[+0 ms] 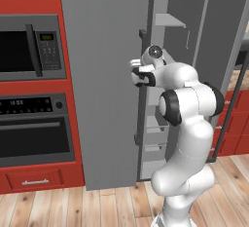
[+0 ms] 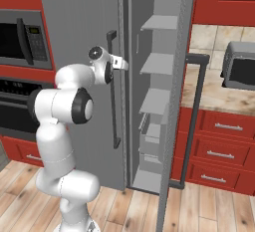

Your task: Move the hot dog bun to the plate on the dining table and place the condiment next to that plate. Then navigate to the fridge and take the sausage and place it on the plate as well.

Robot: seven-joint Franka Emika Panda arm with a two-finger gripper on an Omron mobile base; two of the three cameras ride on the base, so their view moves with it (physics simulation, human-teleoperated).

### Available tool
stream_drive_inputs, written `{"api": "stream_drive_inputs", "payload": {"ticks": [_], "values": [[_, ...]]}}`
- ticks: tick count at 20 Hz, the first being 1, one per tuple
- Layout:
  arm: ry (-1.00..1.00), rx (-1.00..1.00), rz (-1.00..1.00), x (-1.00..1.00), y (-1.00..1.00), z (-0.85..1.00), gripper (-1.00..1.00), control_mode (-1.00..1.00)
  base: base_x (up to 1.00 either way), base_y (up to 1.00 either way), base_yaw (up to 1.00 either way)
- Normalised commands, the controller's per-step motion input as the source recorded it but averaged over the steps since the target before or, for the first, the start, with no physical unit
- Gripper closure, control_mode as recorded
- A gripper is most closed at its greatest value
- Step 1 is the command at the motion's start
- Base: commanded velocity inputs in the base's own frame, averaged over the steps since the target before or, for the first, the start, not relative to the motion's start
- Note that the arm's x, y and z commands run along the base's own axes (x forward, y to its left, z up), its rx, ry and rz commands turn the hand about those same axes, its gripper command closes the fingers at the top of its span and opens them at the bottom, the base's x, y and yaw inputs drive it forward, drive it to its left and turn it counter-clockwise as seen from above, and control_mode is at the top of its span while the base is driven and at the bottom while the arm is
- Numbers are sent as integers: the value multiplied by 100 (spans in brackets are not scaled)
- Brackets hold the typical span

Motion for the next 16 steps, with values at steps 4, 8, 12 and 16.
{"api": "stream_drive_inputs", "payload": {"ticks": [4, 8, 12, 16], "values": [[1, 0, 0, 60, 8, -10, 100, -100, 0, 0, 0], [7, 0, 0, 42, 11, -5, 100, -100, 0, 0, 0], [12, 0, 0, 7, 27, -12, 100, -100, 0, 0, 0], [2, 0, 0, -44, 59, -12, 100, -100, 0, 0, 0]]}}
